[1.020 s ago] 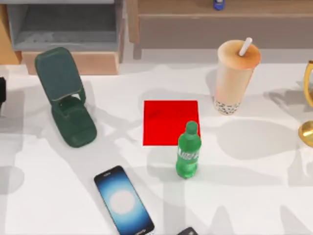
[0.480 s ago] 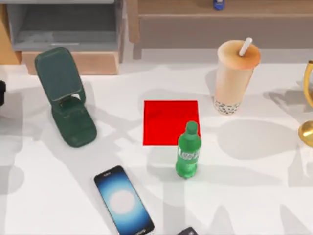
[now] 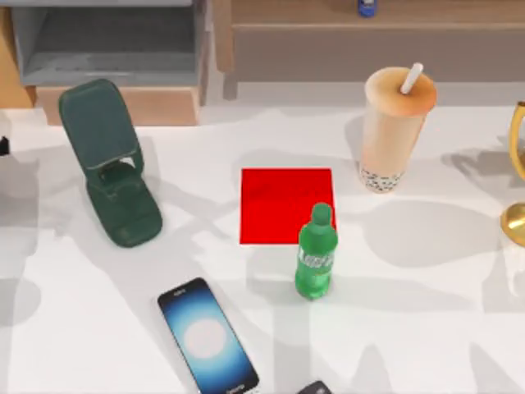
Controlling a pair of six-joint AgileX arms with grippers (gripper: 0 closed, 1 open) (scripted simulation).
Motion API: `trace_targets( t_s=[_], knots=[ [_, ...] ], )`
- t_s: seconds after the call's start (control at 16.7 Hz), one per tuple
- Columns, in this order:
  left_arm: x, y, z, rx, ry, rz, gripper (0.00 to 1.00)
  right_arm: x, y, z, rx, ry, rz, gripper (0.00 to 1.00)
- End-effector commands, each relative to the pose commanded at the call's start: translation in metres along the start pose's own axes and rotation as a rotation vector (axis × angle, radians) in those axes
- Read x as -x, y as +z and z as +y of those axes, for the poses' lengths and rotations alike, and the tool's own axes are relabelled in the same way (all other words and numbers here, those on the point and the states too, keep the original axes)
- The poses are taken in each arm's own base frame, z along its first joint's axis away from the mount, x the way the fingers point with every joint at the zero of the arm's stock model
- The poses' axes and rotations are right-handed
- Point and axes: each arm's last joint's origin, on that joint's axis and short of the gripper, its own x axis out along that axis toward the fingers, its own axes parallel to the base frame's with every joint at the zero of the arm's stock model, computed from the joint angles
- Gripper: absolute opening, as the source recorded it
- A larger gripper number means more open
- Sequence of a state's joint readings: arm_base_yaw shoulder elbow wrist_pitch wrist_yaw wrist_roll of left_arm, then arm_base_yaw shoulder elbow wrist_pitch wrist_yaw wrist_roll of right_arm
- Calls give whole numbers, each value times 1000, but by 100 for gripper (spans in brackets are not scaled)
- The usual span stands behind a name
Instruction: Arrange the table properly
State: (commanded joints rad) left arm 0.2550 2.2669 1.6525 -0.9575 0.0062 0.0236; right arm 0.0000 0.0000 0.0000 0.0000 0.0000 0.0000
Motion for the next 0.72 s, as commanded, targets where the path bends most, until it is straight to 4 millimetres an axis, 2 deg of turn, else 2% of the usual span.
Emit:
trace_targets(
  t_s=[0.12,0.18,0.72],
  knots=[
    [0,0,0,0,0,0,2,0,0,0,0,0,0,100],
    [0,0,0,0,0,0,0,0,0,0,0,0,0,100],
    [3,0,-2,-6,1,-4,0,0,0,0,0,0,0,100]
  ],
)
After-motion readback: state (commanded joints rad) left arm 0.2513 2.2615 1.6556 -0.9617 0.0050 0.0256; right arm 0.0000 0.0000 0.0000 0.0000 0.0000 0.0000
